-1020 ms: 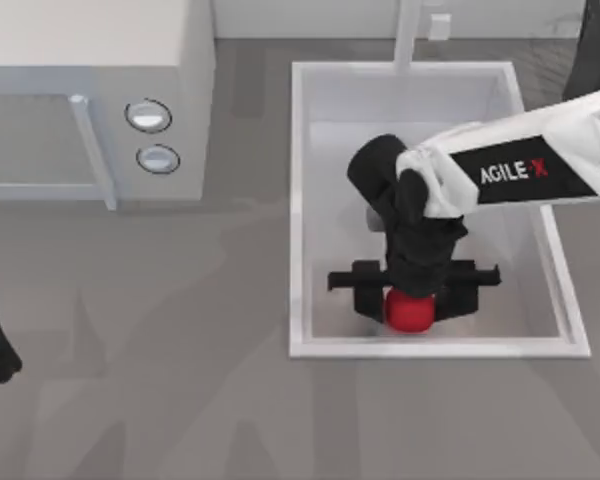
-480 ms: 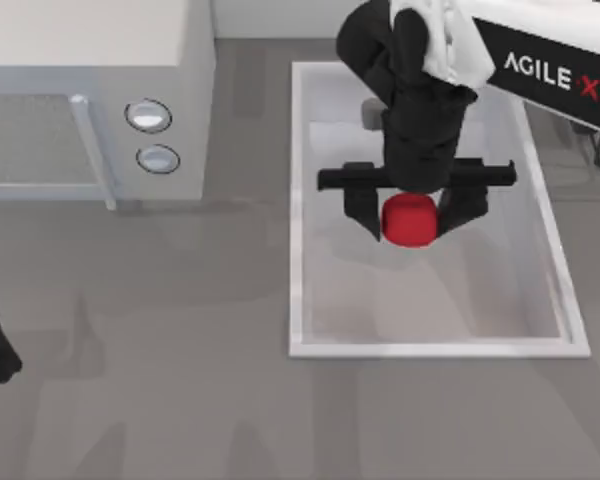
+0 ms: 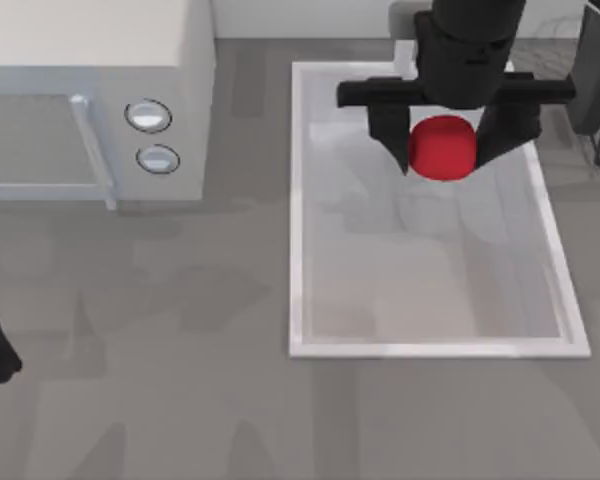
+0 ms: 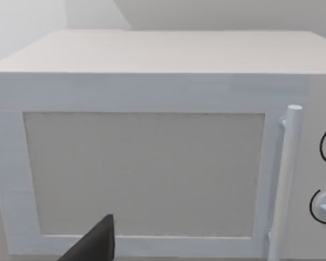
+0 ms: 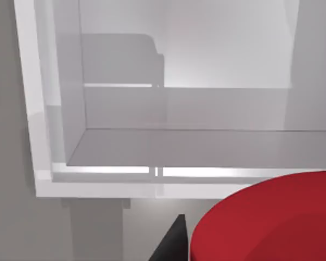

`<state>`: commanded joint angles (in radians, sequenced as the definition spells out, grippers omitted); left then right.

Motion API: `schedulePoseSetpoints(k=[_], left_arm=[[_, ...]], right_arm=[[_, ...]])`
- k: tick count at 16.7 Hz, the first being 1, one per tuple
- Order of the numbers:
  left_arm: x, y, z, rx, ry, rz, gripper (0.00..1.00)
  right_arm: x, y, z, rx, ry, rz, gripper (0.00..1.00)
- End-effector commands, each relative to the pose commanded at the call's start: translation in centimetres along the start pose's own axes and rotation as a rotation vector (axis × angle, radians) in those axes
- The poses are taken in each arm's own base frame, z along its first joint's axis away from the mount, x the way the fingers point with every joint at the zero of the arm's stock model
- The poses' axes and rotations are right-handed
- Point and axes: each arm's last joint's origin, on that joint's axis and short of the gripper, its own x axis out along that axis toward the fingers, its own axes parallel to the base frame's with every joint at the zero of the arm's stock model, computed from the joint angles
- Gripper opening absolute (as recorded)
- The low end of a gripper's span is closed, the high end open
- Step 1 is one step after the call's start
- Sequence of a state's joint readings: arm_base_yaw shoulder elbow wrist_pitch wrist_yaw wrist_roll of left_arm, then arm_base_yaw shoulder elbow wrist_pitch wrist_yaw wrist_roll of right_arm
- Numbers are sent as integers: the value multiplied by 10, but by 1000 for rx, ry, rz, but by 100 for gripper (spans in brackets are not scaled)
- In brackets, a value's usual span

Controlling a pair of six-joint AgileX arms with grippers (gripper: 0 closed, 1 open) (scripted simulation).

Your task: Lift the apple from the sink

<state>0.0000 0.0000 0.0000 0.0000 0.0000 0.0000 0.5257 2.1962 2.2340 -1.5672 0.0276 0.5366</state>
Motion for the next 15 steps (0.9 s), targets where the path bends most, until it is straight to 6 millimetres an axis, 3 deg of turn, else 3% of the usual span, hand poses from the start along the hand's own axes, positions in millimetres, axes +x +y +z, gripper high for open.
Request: schedulePoseSetpoints(k=[5, 7, 11, 15], left_arm=[[0, 0, 0, 0, 0, 0, 100], [0, 0, 0, 0, 0, 0, 100], [0, 0, 0, 0, 0, 0, 100], [0, 0, 0, 0, 0, 0, 100]], right_arm=[[1, 1, -1, -2, 1, 0, 0], [-4, -11, 0, -2, -6, 4, 0], [-13, -68, -7, 0, -5, 1, 0], [-7, -144, -40, 3, 41, -11, 0]])
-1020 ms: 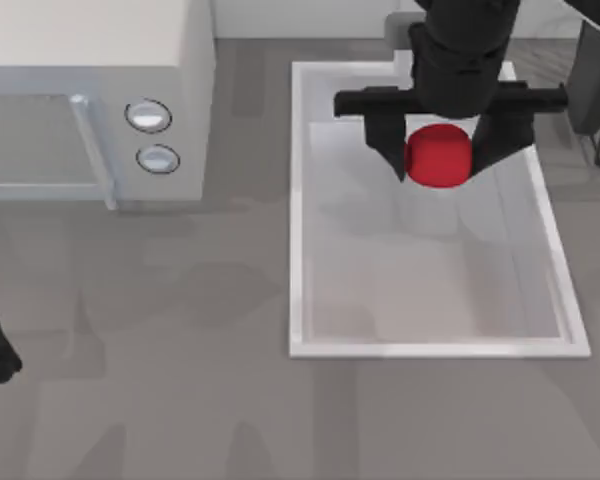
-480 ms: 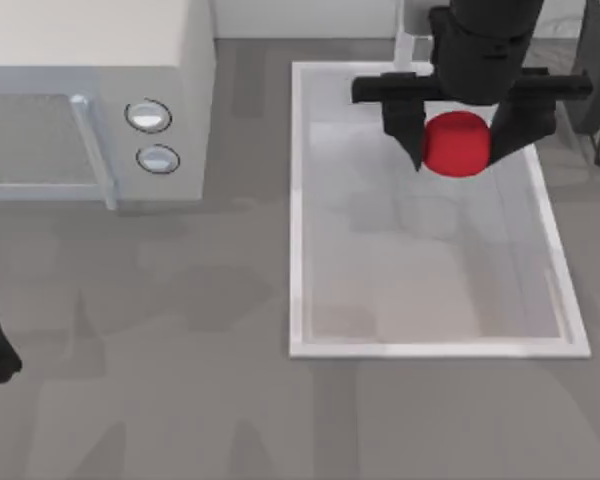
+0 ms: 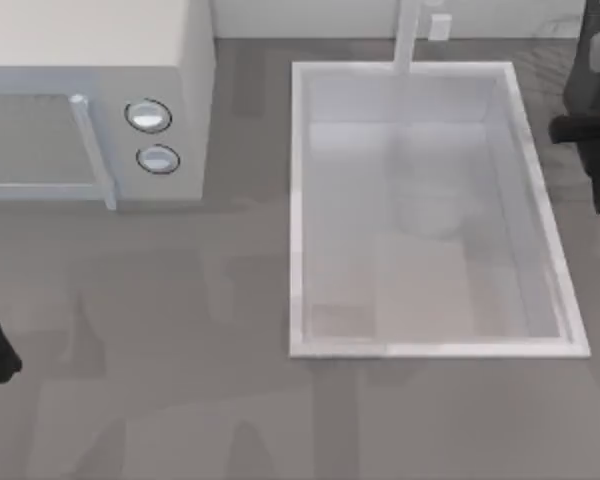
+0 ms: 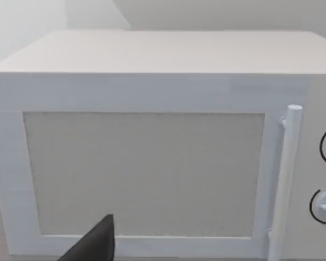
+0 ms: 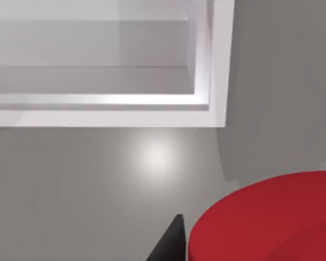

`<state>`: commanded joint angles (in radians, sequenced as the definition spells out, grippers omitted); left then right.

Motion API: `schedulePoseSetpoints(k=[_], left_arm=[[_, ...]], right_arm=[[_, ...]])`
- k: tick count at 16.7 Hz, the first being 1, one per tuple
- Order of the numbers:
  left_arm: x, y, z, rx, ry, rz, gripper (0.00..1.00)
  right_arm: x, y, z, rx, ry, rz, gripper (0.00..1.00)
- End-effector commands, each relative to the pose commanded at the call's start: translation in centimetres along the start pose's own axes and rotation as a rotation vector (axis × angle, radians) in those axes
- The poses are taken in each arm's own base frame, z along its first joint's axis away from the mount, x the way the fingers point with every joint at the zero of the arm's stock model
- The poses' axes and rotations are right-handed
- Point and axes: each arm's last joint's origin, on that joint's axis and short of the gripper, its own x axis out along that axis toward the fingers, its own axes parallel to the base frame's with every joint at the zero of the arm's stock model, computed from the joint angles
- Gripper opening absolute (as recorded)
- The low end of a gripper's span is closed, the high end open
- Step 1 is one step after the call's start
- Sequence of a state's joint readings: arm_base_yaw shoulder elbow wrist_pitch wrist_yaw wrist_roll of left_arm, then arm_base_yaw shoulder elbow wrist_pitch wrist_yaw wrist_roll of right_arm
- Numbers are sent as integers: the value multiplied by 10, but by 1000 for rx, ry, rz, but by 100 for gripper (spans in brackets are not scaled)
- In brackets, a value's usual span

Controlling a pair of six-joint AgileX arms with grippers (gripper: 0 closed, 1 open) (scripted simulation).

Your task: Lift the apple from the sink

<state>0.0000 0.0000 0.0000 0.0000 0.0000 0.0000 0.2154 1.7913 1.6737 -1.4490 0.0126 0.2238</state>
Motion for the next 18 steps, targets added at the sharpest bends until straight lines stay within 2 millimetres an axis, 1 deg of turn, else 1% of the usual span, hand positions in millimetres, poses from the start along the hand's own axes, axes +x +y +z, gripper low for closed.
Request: schedulePoseSetpoints(k=[2, 4, 6, 7, 9, 14, 16, 18], left_arm=[[0, 0, 0, 0, 0, 0, 100], [0, 0, 0, 0, 0, 0, 100], [0, 0, 0, 0, 0, 0, 100], [0, 0, 0, 0, 0, 0, 100], [0, 0, 0, 0, 0, 0, 100], [0, 0, 0, 0, 0, 0, 100], [0, 0, 0, 0, 0, 0, 100], [0, 0, 0, 0, 0, 0, 100]], right_arm=[[8, -33, -24, 2, 23, 0, 0], [15, -59, -48, 3, 28, 5, 0], [18, -76, -66, 5, 19, 9, 0], [19, -81, -73, 5, 13, 10, 0], [20, -86, -79, 5, 7, 11, 0], [21, -85, -78, 4, 12, 11, 0], [31, -85, -77, 4, 17, 11, 0], [51, -85, -75, 4, 16, 11, 0]])
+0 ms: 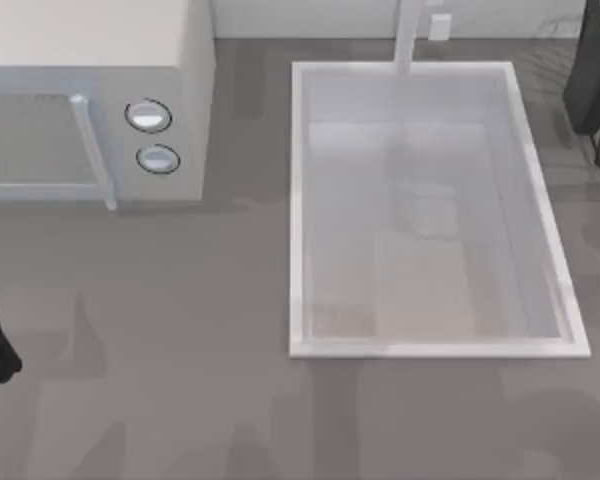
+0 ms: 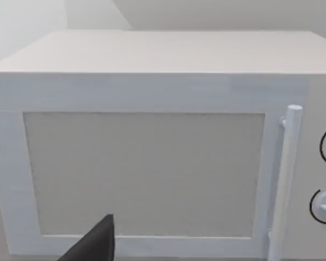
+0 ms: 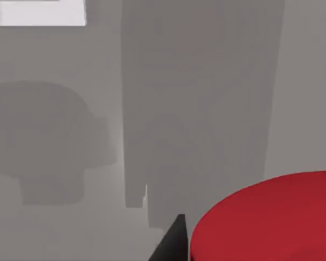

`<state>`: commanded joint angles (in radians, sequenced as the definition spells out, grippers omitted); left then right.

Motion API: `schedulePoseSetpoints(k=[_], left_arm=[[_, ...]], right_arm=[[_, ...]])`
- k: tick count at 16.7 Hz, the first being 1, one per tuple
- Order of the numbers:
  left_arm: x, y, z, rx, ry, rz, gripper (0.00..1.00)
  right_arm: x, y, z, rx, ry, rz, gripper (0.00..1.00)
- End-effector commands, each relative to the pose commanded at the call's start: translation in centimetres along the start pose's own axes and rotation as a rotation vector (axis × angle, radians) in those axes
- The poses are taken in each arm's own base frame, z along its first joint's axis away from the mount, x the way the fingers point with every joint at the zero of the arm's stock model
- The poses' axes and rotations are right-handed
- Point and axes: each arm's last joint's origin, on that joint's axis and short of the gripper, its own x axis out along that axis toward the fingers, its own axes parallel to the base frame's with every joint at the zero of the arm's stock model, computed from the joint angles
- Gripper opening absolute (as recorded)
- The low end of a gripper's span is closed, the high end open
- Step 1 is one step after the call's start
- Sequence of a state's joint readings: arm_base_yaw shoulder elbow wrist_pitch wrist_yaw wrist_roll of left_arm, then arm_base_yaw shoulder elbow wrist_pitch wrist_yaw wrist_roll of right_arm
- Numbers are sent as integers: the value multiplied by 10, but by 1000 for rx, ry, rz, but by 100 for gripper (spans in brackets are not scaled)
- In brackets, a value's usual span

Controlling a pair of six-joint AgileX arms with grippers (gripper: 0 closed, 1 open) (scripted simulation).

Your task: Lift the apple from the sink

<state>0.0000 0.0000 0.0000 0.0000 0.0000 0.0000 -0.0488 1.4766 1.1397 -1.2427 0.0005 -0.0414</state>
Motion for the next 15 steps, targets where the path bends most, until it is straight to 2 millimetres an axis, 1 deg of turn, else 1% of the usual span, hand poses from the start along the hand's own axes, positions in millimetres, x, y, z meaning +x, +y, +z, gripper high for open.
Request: schedulePoseSetpoints(k=[3, 5, 7, 8, 12, 15], left_arm=[[0, 0, 0, 0, 0, 0, 100], [0, 0, 0, 0, 0, 0, 100], [0, 0, 0, 0, 0, 0, 100], [0, 0, 0, 0, 0, 0, 100], [0, 0, 0, 0, 0, 0, 100], [0, 0, 0, 0, 0, 0, 100]], right_arm=[[37, 0, 3, 0, -22, -1, 0], [60, -1, 1, 1, -24, -1, 0], [75, -1, -3, 1, -13, 0, 0], [79, -1, -3, 1, -9, 0, 0], [79, -1, -4, 1, -9, 0, 0], [79, -1, -4, 1, -9, 0, 23]])
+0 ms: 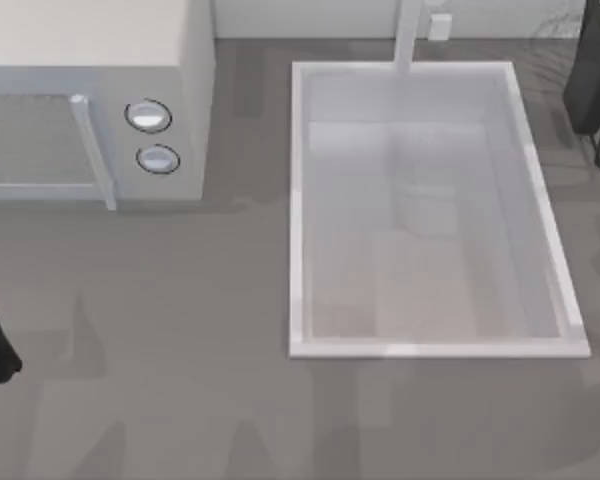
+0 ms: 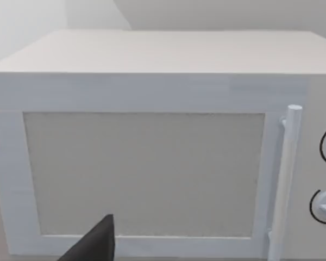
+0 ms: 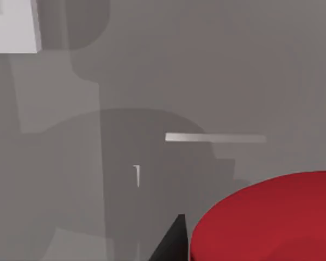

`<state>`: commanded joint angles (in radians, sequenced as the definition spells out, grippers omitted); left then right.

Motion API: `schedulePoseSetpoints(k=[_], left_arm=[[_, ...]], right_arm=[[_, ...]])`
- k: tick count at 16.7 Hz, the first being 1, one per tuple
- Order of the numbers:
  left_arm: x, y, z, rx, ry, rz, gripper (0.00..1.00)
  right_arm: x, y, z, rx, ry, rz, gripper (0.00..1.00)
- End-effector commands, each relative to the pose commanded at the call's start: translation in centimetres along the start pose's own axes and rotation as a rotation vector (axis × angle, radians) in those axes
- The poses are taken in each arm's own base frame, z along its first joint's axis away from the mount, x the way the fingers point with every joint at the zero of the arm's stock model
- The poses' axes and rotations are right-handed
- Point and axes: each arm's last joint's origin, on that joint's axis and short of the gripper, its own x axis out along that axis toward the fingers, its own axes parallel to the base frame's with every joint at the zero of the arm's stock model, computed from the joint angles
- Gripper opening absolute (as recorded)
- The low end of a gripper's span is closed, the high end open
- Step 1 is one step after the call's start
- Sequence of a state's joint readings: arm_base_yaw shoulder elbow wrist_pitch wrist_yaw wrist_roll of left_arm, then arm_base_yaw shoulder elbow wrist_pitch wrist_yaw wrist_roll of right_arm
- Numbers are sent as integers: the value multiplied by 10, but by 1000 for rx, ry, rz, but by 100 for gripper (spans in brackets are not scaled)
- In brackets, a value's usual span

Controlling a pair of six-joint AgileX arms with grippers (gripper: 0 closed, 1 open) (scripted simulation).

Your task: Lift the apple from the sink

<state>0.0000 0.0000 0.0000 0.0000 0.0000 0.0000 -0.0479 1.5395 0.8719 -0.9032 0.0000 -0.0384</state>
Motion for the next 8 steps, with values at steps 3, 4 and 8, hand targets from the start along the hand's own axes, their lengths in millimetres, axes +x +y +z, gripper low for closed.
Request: schedulePoseSetpoints(k=[3, 4, 8], left_arm=[[0, 0, 0, 0, 0, 0, 100], [0, 0, 0, 0, 0, 0, 100], [0, 0, 0, 0, 0, 0, 100]], right_arm=[[0, 0, 0, 0, 0, 0, 45], [0, 0, 0, 0, 0, 0, 53], [0, 0, 0, 0, 0, 0, 83]])
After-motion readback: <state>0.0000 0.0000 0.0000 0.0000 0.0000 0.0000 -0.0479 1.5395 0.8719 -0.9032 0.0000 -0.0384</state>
